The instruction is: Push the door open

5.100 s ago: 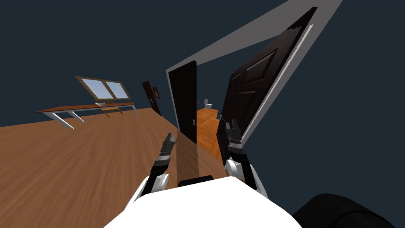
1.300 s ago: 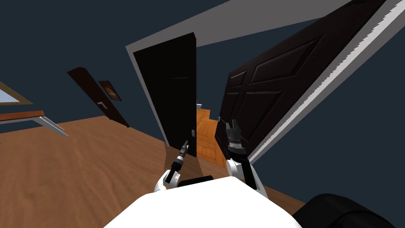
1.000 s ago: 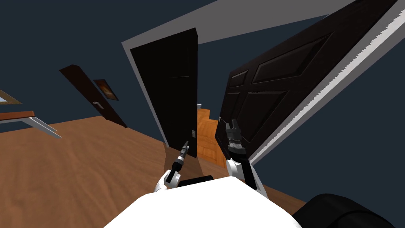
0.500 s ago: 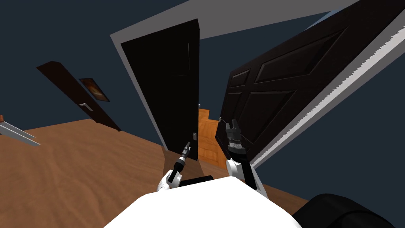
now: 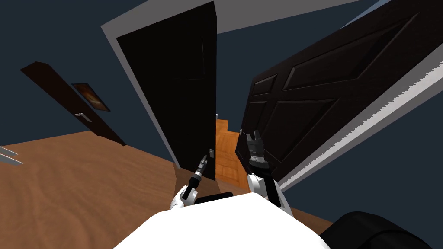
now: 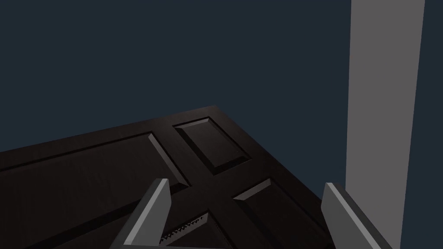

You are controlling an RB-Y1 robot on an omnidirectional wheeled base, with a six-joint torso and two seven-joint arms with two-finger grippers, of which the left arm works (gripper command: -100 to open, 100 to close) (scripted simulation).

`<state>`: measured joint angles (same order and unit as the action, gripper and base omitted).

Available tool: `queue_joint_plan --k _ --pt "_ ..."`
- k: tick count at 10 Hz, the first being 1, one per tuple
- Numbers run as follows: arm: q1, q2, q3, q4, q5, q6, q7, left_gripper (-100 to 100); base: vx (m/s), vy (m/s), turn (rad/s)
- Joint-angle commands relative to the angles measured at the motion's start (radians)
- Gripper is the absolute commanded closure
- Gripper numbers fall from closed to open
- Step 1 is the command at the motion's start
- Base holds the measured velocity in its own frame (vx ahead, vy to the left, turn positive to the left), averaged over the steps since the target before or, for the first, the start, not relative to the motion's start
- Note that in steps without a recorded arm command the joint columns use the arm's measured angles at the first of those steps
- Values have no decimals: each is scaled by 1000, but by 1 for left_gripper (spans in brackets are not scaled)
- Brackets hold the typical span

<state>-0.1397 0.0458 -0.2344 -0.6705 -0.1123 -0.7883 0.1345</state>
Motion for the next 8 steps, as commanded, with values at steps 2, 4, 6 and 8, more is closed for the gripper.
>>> queue_joint_plan --k 2,4,6,8 --pt "-3 -4 6 4 3 0 -4 -100 196 -93 -28" --pt "-5 -24 11 9 6 0 -8 -100 203 -79 -32" --pt "-3 -18 10 6 5 1 -7 100 33 -17 5" --pt "-3 -18 10 6 5 1 -7 100 -25 14 -13"
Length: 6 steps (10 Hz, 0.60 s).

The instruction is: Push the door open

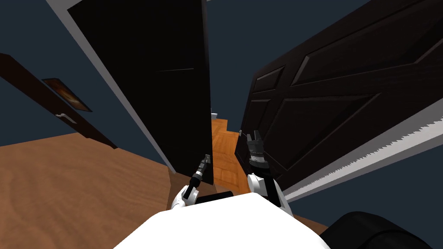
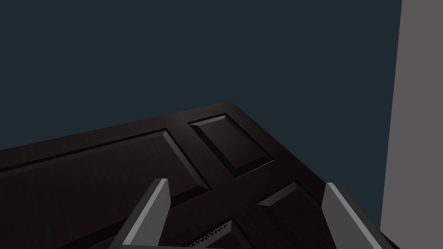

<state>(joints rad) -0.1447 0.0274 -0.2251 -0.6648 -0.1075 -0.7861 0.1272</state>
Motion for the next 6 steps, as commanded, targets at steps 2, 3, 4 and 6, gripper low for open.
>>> queue_joint_plan --k 2,3,4,6 --pt "1 0 0 0 0 -1 1 100 -10 3 4" --pt "1 0 0 0 0 -1 1 100 0 0 0" --pt "3 7 8 2 1 2 -4 100 103 -17 32" --pt "4 15 20 2 3 2 -10 100 150 -80 59"
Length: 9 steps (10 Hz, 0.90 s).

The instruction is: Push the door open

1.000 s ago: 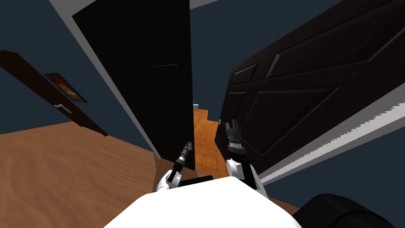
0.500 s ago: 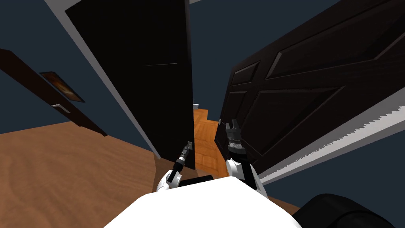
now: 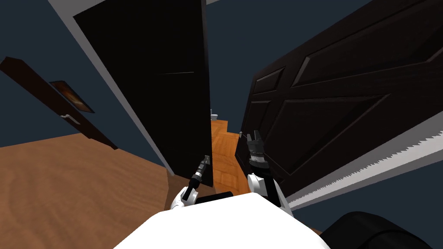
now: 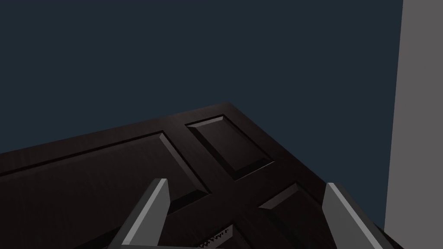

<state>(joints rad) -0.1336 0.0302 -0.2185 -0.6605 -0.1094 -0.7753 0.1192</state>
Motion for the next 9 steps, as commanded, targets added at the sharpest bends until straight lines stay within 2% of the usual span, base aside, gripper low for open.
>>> queue_joint_plan --k 1,5,6,9 --pt "-7 14 17 -3 5 -9 -4 100 153 -68 25" --pt "-6 25 45 -4 10 -8 -17 100 153 -59 76" --pt "-16 23 38 8 10 -10 -11 -100 -34 -16 75" --pt "-13 23 37 4 11 -10 -8 -100 -168 2 14"
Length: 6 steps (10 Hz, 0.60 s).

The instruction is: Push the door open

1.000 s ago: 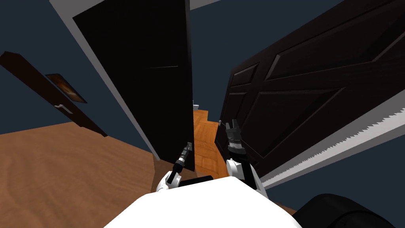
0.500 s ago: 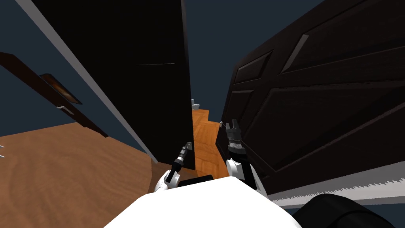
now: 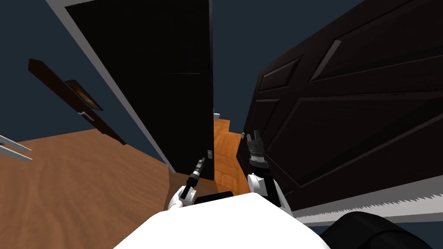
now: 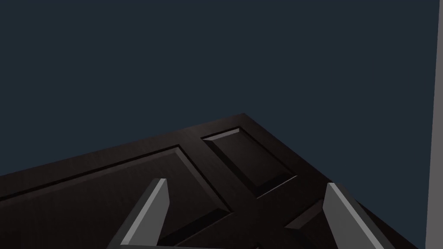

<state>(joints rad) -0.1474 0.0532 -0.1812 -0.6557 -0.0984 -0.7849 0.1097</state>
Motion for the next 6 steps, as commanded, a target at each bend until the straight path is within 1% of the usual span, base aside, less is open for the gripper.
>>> queue_joint_plan --k 1,2,4,5,6 --pt "2 -3 -1 -3 1 0 3 -100 -208 -5 47" --pt "4 -7 -2 -5 2 -1 4 -100 -208 -15 39" --pt "7 -23 -3 -10 4 -1 8 -100 -224 -13 41" --pt "14 -16 -5 -26 2 7 8 -100 -104 -8 3" --pt "17 -7 -2 -26 3 5 6 -100 90 -26 -33"
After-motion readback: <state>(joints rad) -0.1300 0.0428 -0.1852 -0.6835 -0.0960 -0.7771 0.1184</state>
